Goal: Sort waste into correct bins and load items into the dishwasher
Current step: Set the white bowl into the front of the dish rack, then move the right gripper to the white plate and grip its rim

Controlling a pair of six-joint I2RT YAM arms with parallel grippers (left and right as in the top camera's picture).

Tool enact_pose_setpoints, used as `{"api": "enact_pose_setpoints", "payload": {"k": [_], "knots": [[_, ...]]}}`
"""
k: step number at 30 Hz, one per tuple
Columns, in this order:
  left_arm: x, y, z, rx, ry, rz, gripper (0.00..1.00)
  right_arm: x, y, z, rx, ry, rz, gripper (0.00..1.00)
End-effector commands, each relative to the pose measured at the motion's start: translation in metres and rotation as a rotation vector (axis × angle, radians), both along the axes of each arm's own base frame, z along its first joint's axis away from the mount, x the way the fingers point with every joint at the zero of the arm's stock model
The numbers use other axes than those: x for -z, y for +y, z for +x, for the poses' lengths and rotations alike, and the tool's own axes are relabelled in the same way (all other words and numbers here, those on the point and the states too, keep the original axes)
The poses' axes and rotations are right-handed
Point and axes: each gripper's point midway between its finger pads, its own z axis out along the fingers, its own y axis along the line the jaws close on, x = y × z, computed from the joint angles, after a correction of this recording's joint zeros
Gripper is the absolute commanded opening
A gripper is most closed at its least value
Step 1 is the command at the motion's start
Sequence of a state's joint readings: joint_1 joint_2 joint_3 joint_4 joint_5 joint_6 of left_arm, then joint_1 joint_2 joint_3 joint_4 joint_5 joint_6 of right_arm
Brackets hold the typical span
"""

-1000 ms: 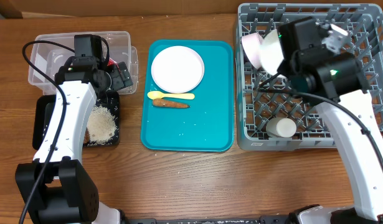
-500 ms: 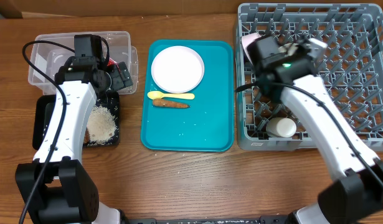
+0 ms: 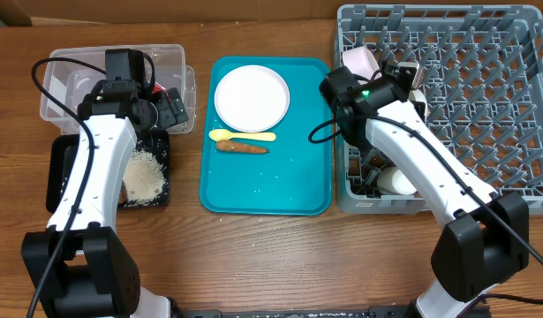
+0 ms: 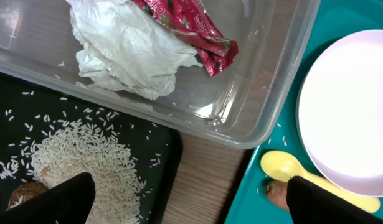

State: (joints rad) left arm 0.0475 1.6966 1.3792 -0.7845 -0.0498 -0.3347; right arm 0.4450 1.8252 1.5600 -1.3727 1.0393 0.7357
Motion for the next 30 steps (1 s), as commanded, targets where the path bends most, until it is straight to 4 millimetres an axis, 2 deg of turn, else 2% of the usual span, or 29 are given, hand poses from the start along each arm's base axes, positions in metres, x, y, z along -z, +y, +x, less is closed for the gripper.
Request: {"api": "enact_pose_setpoints", "payload": {"k": [1,7,12,15,20,24,30], "knots": [[-0.013,0.002,0.003,-0.009,-0.036,0.01,1.0,-0.004,-0.004,0.002,-0.001,-0.011,-0.037,0.04],[-0.013,0.002,0.003,-0.009,-0.036,0.01,1.0,-0.005,-0.006,0.005,-0.001,-0.016,-0.076,0.04],[-0.013,0.002,0.003,-0.009,-0.036,0.01,1.0,-0.019,-0.01,0.007,-0.017,-0.028,-0.203,0.04],[-0.013,0.002,0.003,-0.009,-0.036,0.01,1.0,-0.028,-0.004,0.008,-0.05,-0.04,-0.263,0.04],[-0.013,0.002,0.003,-0.009,-0.036,0.01,1.0,-0.024,0.014,0.012,-0.105,-0.033,-0.255,0.04],[-0.013,0.002,0.003,-0.009,-0.036,0.01,1.0,-0.01,0.017,0.017,-0.122,0.025,-0.286,0.04],[-0.013,0.002,0.003,-0.009,-0.036,0.01,1.0,0.026,0.018,0.02,-0.137,0.16,-0.354,0.04]]}}
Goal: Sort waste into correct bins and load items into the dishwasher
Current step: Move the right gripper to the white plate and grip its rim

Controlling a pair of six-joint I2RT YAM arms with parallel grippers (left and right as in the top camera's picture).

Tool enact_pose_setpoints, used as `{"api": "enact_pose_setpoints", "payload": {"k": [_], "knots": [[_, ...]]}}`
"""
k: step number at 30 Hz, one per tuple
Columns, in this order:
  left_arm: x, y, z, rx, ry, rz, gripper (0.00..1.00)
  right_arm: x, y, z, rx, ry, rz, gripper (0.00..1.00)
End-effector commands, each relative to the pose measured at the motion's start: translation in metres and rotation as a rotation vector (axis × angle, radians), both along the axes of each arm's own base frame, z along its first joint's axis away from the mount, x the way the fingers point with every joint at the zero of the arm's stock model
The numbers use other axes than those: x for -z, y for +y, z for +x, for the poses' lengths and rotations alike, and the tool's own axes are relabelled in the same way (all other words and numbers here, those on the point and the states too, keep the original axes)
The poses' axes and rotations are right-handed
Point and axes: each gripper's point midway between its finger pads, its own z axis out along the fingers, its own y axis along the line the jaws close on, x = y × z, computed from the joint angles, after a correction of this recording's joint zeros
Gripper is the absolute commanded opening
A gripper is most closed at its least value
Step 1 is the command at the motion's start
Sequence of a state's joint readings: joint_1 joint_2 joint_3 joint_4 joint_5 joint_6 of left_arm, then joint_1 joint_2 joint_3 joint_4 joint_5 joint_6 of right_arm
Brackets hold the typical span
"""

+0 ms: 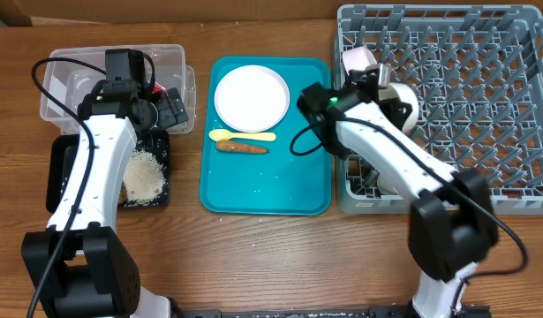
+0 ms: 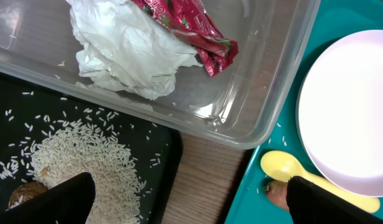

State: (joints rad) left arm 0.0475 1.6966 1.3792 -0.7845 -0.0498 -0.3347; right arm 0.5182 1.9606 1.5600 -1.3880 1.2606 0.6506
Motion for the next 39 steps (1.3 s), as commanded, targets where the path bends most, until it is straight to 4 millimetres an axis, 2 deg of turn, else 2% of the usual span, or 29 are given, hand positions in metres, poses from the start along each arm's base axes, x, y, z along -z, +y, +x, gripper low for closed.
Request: {"api": "enact_pose_setpoints", "payload": {"k": [1,5,11,20,22,24,26,29,30,34,39], "knots": [[-0.013,0.002,0.003,-0.009,-0.036,0.01,1.0,0.021,0.0,0.004,-0.003,0.069,-0.067,0.04],[-0.013,0.002,0.003,-0.009,-0.036,0.01,1.0,0.036,0.001,0.005,-0.003,0.107,-0.085,0.04],[-0.013,0.002,0.003,-0.009,-0.036,0.01,1.0,0.041,0.001,-0.005,0.024,0.129,-0.052,0.04],[-0.013,0.002,0.003,-0.009,-0.036,0.01,1.0,0.056,0.021,-0.026,0.013,0.227,0.017,0.06],[-0.013,0.002,0.003,-0.009,-0.036,0.01,1.0,0.057,0.027,-0.027,0.0,0.23,0.021,0.13],[-0.013,0.002,0.003,-0.009,-0.036,0.01,1.0,0.057,0.032,-0.028,-0.014,0.228,0.02,0.33],[-0.013,0.002,0.003,-0.009,-0.036,0.01,0.99,0.057,0.036,-0.028,-0.024,0.224,0.022,0.37],[-0.013,0.002,0.003,-0.009,-0.036,0.01,1.0,0.054,0.043,-0.026,-0.034,0.205,0.038,0.53],[-0.013,0.002,0.003,-0.009,-0.036,0.01,1.0,0.053,0.045,-0.025,-0.029,0.187,0.052,0.61],[-0.013,0.002,0.003,-0.009,-0.036,0.01,1.0,0.046,0.055,-0.018,-0.016,0.152,0.14,0.64],[-0.013,0.002,0.003,-0.009,-0.036,0.01,1.0,0.021,0.076,-0.007,-0.019,0.122,0.283,0.68]]}}
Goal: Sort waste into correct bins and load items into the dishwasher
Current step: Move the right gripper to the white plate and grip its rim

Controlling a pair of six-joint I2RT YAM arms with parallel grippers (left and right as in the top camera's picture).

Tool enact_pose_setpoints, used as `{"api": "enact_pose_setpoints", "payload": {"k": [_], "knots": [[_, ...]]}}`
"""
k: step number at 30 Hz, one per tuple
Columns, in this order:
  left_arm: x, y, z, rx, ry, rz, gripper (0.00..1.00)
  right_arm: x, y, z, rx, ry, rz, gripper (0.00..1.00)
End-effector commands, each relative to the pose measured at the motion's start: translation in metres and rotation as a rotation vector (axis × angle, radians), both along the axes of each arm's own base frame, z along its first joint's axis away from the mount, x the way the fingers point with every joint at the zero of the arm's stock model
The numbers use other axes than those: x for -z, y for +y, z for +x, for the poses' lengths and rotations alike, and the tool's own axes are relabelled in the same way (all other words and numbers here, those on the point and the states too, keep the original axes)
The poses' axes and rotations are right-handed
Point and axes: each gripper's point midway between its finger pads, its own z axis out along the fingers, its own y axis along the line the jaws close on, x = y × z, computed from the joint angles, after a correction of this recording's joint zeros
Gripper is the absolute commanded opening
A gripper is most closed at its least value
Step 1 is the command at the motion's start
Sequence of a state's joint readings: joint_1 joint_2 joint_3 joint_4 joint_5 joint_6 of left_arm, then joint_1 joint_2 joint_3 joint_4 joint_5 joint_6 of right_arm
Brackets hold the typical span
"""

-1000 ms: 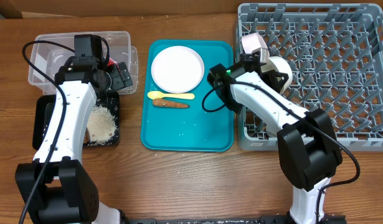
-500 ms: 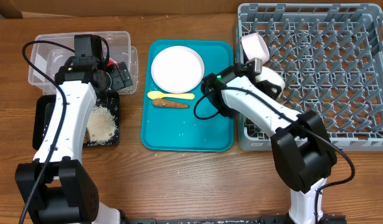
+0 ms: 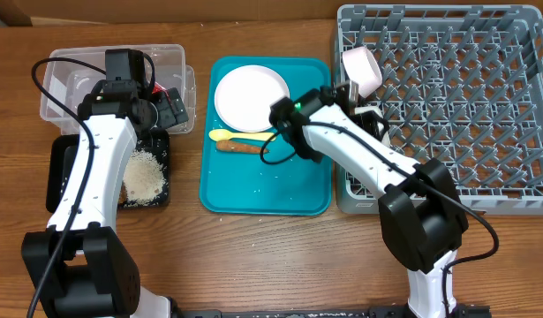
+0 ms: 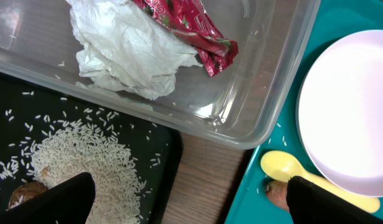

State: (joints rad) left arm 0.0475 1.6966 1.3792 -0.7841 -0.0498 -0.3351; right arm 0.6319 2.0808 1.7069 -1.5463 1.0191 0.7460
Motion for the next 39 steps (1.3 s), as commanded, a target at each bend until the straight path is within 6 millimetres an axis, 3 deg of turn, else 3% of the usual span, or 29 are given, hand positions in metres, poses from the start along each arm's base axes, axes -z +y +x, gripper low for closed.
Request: {"api": "enact_pose_setpoints", "payload": {"k": [1,4,8,13,16,19,27,34,39], "knots": [[-0.013,0.002,0.003,-0.008,-0.036,0.01,1.0,-0.024,0.022,0.01,0.007,-0.029,0.155,0.68],[-0.013,0.002,0.003,-0.008,-0.036,0.01,1.0,-0.04,0.041,0.014,0.006,-0.03,0.296,0.72],[-0.013,0.002,0.003,-0.008,-0.036,0.01,1.0,-0.051,0.086,0.022,-0.035,-0.019,0.583,0.89],[-0.013,0.002,0.003,-0.008,-0.036,0.01,1.0,-0.044,0.154,0.048,-0.159,-0.023,0.901,0.9],[-0.013,0.002,0.003,-0.008,-0.036,0.01,1.0,-0.034,0.173,0.068,-0.2,-0.081,0.965,0.86],[-0.013,0.002,0.003,-0.008,-0.036,0.01,1.0,-0.018,0.179,0.079,-0.187,-0.117,0.991,0.77],[-0.013,0.002,0.003,-0.008,-0.036,0.01,1.0,0.041,0.165,0.092,-0.053,-0.107,1.147,0.64],[-0.013,0.002,0.003,-0.008,-0.036,0.01,1.0,0.087,0.154,0.094,-0.001,-0.047,1.185,0.6],[-0.013,0.002,0.003,-0.008,-0.036,0.01,1.0,0.11,0.16,0.097,-0.024,-0.013,1.178,0.59]]}}
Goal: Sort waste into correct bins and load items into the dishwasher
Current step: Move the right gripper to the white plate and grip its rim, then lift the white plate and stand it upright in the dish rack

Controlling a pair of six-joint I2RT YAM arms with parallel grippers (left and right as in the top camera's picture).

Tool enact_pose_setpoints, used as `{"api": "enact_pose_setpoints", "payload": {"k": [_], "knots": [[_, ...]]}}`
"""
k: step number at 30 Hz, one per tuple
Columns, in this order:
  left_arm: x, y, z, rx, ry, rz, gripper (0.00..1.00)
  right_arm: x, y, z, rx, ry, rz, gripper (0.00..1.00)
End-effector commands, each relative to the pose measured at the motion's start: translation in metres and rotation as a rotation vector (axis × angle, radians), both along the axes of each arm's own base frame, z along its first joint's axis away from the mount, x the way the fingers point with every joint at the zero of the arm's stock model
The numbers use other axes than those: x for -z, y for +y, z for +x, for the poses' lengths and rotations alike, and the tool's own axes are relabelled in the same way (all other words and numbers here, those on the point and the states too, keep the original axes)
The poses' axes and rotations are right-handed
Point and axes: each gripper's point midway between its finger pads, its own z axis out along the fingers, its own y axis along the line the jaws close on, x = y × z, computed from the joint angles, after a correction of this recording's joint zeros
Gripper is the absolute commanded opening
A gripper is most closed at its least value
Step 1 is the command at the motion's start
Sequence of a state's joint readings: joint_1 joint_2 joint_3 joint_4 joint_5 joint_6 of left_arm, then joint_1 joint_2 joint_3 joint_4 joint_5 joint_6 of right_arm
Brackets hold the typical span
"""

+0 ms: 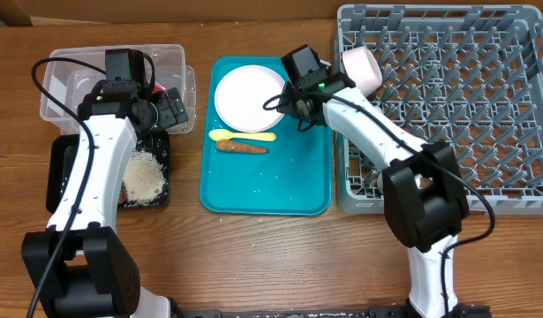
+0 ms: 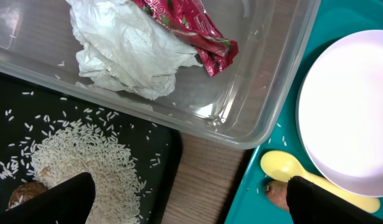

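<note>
On the teal tray [image 1: 265, 190] lie a white plate [image 1: 246, 95], a yellow spoon [image 1: 240, 136] and a brown scrap of food [image 1: 243, 147]; the plate [image 2: 350, 112] and spoon [image 2: 284, 167] also show in the left wrist view. My right gripper [image 1: 282, 99] is at the plate's right rim and looks open. My left gripper [image 2: 191, 205] hangs open over the gap between the black tray of rice [image 2: 85, 158] and the teal tray, holding nothing. A pink cup [image 1: 363, 67] sits in the grey dish rack [image 1: 483, 106].
A clear plastic bin [image 2: 266, 93] at the far left holds crumpled white paper [image 2: 126, 53] and a red wrapper [image 2: 191, 28]. The black tray [image 1: 147, 177] with spilled rice lies in front of it. Bare wood table runs along the front.
My right gripper has moved from the middle of the teal tray, near the spoon's tip, up to the right rim of the white plate. The left arm has not moved.
My right gripper was first low inside the dish rack's left side. It then stood at the rack's left edge, later over the teal tray, and is now at the plate's rim. My left gripper stayed open and still throughout.
</note>
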State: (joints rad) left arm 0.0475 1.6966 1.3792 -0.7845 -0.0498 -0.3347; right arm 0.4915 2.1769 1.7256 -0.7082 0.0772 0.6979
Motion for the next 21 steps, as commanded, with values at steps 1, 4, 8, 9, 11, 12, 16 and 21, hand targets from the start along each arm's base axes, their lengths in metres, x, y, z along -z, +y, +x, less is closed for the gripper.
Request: {"api": "enact_pose_setpoints", "payload": {"k": [1,4,8,9,11,12,16,21], "knots": [[-0.013,0.002,0.003,-0.009,-0.036,0.01,1.0,0.024,0.012,-0.005,-0.047,0.035,0.008,0.58],[-0.013,0.002,0.003,-0.009,-0.036,0.01,1.0,0.041,0.015,-0.006,-0.051,0.059,0.012,0.56],[-0.013,0.002,0.003,-0.009,-0.036,0.01,1.0,0.056,0.015,-0.009,-0.029,0.095,0.021,0.46],[-0.013,0.002,0.003,-0.009,-0.036,0.01,1.0,0.057,0.016,-0.009,-0.032,0.099,0.025,0.44],[-0.013,0.002,0.003,-0.009,-0.036,0.01,1.0,0.058,0.016,-0.009,-0.032,0.101,0.025,0.39],[-0.013,0.002,0.003,-0.009,-0.036,0.01,1.0,0.058,0.016,-0.009,-0.032,0.101,0.025,0.37],[-0.013,0.002,0.003,-0.009,-0.036,0.01,1.0,0.059,0.015,-0.01,-0.034,0.104,0.022,0.28],[-0.013,0.002,0.003,-0.009,-0.036,0.01,1.0,0.056,0.009,-0.008,-0.027,0.112,0.016,0.13]]}}
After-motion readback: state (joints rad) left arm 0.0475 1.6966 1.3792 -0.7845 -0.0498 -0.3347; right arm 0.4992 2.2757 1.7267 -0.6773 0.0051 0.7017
